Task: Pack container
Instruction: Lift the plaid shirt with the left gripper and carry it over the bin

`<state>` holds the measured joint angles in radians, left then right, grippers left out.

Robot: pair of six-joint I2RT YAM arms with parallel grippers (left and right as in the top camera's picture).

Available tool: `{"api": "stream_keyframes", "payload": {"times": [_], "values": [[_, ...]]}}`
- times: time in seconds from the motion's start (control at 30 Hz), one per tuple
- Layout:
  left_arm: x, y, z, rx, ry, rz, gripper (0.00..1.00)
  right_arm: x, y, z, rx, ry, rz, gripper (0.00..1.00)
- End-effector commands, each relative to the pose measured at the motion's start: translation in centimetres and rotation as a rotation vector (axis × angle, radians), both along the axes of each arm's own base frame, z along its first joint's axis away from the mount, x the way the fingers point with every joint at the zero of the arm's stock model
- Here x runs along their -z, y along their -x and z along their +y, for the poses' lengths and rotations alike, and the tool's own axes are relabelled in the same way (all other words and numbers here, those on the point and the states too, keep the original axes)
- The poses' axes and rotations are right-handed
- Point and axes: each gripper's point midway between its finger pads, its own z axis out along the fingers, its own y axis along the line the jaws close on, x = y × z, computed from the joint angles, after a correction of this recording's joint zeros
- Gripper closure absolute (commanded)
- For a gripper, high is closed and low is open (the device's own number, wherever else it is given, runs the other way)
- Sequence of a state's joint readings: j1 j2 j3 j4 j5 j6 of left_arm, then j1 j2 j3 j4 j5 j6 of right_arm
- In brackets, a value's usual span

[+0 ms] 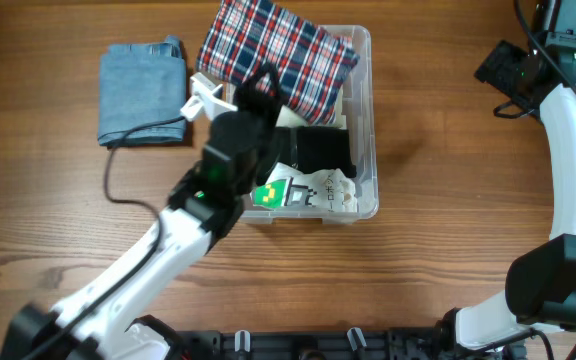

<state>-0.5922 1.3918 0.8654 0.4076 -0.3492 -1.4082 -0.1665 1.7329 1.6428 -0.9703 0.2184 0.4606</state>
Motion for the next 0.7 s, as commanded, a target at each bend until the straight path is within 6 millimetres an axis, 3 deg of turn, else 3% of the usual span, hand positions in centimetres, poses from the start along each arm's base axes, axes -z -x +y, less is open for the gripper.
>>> {"api": "stream_keyframes", "payload": {"times": [0.0, 0.1, 0.2, 0.5, 0.67], "values": [[2.5, -2.2, 0.4, -0.134, 0.154, 0.061, 0.96, 0.4, 0.0, -0.4, 0.022, 0.008, 0.009, 0.0], [5.0, -3.3, -0.3, -0.152, 0.208, 0.12, 0.96, 0.4, 0.0, -0.4, 0.022, 0.008, 0.009, 0.0], [6.0, -4.2, -0.8, -0.165, 0.21, 0.137, 0.96, 0.4, 0.0, -0.4, 0.022, 0.008, 0.008, 0.0], [4.0, -6.5, -2.2, -0.169, 0.239, 0.097, 0.96, 0.4, 0.0, -0.4, 0.021, 0.008, 0.009, 0.0], [4.2, -7.1, -2.8, -0.161, 0.239, 0.101, 0.93, 0.4, 0.0, -0.4, 0.022, 0.008, 0.009, 0.0]]}}
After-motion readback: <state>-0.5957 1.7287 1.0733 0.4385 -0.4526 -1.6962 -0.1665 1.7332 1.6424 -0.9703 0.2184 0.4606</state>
